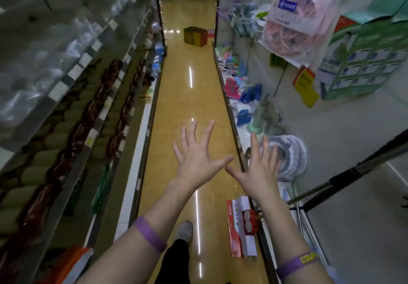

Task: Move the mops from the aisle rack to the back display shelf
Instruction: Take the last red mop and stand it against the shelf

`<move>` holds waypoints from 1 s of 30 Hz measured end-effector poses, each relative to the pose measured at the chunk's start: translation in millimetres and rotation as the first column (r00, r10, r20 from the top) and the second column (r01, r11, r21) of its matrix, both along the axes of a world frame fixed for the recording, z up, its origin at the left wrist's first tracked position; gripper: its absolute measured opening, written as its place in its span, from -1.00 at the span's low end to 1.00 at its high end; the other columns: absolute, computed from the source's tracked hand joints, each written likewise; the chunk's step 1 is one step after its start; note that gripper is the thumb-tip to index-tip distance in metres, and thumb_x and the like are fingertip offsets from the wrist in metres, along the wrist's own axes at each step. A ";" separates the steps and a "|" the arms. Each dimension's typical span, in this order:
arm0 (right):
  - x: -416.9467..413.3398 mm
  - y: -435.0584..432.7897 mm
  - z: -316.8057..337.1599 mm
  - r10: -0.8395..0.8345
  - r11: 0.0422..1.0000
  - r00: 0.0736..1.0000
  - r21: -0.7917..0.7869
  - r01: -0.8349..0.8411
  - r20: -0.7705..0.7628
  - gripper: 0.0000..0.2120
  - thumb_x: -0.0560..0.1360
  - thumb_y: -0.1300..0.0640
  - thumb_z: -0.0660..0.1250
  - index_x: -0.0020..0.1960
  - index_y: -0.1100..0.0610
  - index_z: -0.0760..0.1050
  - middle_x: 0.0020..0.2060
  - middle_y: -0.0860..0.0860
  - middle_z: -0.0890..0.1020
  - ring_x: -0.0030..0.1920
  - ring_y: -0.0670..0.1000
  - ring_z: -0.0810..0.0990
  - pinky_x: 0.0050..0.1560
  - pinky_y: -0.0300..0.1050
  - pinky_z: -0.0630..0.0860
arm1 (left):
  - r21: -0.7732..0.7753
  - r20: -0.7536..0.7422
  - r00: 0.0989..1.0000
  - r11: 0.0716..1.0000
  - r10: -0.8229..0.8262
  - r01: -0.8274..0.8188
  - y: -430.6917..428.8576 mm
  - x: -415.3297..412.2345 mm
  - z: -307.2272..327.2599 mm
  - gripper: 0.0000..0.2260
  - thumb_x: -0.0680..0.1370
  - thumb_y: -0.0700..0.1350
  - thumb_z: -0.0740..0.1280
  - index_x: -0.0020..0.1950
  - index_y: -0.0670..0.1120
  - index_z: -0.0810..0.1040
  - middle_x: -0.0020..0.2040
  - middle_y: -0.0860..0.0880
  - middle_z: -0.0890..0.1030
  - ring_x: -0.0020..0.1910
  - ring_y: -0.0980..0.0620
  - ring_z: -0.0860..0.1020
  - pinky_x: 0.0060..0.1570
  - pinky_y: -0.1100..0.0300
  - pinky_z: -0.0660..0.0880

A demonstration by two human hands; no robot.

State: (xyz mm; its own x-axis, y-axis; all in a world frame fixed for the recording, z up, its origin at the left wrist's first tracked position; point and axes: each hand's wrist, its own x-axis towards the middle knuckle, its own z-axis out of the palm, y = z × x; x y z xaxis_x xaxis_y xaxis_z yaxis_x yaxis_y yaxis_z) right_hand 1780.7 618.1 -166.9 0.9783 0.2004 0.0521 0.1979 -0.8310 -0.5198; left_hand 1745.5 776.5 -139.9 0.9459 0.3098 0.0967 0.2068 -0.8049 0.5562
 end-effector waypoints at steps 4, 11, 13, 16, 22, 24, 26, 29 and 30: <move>64.2 25.1 -5.6 -0.109 0.993 0.994 -0.033 0.110 0.023 0.04 0.42 -0.33 0.39 0.62 -0.08 -0.20 0.62 0.08 -0.15 0.59 0.23 -0.22 0.51 0.33 -0.13 | -0.037 0.011 0.996 0.995 -0.089 0.090 29.4 78.9 -7.7 -0.13 0.37 0.36 0.37 0.55 0.32 -0.03 0.61 0.06 -0.12 0.57 -0.05 -0.23 0.46 -0.23 -0.24; 163.3 73.3 -1.0 -0.191 0.981 0.982 -0.020 0.191 0.014 0.03 0.39 -0.45 0.26 0.61 -0.12 -0.23 0.62 0.02 -0.20 0.60 0.19 -0.27 0.52 0.33 -0.15 | -0.063 0.016 0.980 0.978 -0.199 0.199 77.7 194.0 -6.2 -0.13 0.36 0.39 0.35 0.55 0.34 -0.05 0.60 0.08 -0.14 0.57 -0.03 -0.23 0.49 -0.23 -0.19; 181.0 72.8 0.6 -0.247 0.969 0.969 0.018 0.247 0.011 0.03 0.34 -0.50 0.19 0.61 -0.13 -0.21 0.62 0.01 -0.18 0.60 0.16 -0.26 0.53 0.32 -0.14 | -0.123 0.005 0.965 0.957 -0.262 0.261 77.3 220.1 -3.1 -0.14 0.36 0.38 0.35 0.54 0.35 -0.05 0.60 0.10 -0.14 0.57 0.00 -0.23 0.50 -0.20 -0.19; 195.7 57.1 -2.7 -0.361 0.922 0.931 0.131 0.365 -0.056 0.06 0.28 -0.53 0.14 0.61 -0.13 -0.19 0.62 0.00 -0.14 0.60 0.13 -0.24 0.55 0.28 -0.11 | -0.262 -0.001 0.903 0.871 -0.430 0.415 60.1 250.4 -0.3 -0.14 0.32 0.40 0.34 0.51 0.40 -0.04 0.58 0.16 -0.05 0.57 0.03 -0.10 0.51 -0.16 -0.05; 178.3 -7.8 -6.7 -0.610 0.753 0.786 0.231 0.616 -0.104 0.04 0.30 -0.40 0.28 0.62 -0.08 -0.10 0.62 0.02 -0.08 0.60 0.12 -0.16 0.54 0.20 -0.09 | -0.377 -0.037 0.673 0.634 -0.739 0.675 -19.3 276.6 3.3 -0.19 0.34 0.38 0.39 0.47 0.42 0.03 0.58 0.08 0.06 0.56 0.05 -0.01 0.52 -0.06 0.03; 167.0 -32.2 -5.9 -0.683 0.677 0.721 0.267 0.686 -0.120 0.07 0.24 -0.45 0.19 0.62 -0.08 -0.10 0.62 0.02 -0.09 0.60 0.12 -0.17 0.56 0.22 -0.10 | -0.408 -0.027 0.606 0.562 -0.795 0.720 -50.8 279.0 0.4 -0.20 0.26 0.45 0.32 0.41 0.47 -0.01 0.57 0.07 0.10 0.56 0.04 0.04 0.51 -0.09 0.09; 155.6 -58.3 -7.3 -0.746 0.612 0.656 0.272 0.743 -0.115 0.02 0.34 -0.33 0.33 0.62 -0.08 -0.10 0.62 0.03 -0.08 0.61 0.15 -0.16 0.56 0.24 -0.07 | -0.420 -0.038 0.537 0.501 -0.842 0.757 -84.7 279.7 -2.3 -0.16 0.22 0.50 0.26 0.43 0.44 0.01 0.57 0.06 0.11 0.56 0.03 0.05 0.49 -0.10 0.13; 136.2 -92.7 -6.6 -0.811 0.540 0.578 0.261 0.800 -0.095 -0.08 0.46 -0.17 0.40 0.62 -0.08 -0.08 0.62 0.04 -0.06 0.61 0.16 -0.13 0.56 0.21 -0.07 | -0.448 -0.047 0.455 0.426 -0.889 0.786 -130.1 274.7 -1.4 -0.10 0.22 0.51 0.26 0.51 0.33 0.10 0.56 0.04 0.15 0.55 0.04 0.08 0.49 -0.09 0.15; 129.5 -103.1 -5.3 -0.824 0.520 0.559 0.270 0.810 -0.093 -0.09 0.47 -0.17 0.39 0.62 -0.09 -0.09 0.62 0.03 -0.07 0.61 0.16 -0.13 0.56 0.21 -0.07 | -0.463 -0.045 0.426 0.397 -0.904 0.793 -143.8 272.2 -1.3 -0.10 0.23 0.50 0.27 0.52 0.31 0.11 0.54 0.04 0.18 0.54 0.06 0.10 0.49 -0.08 0.16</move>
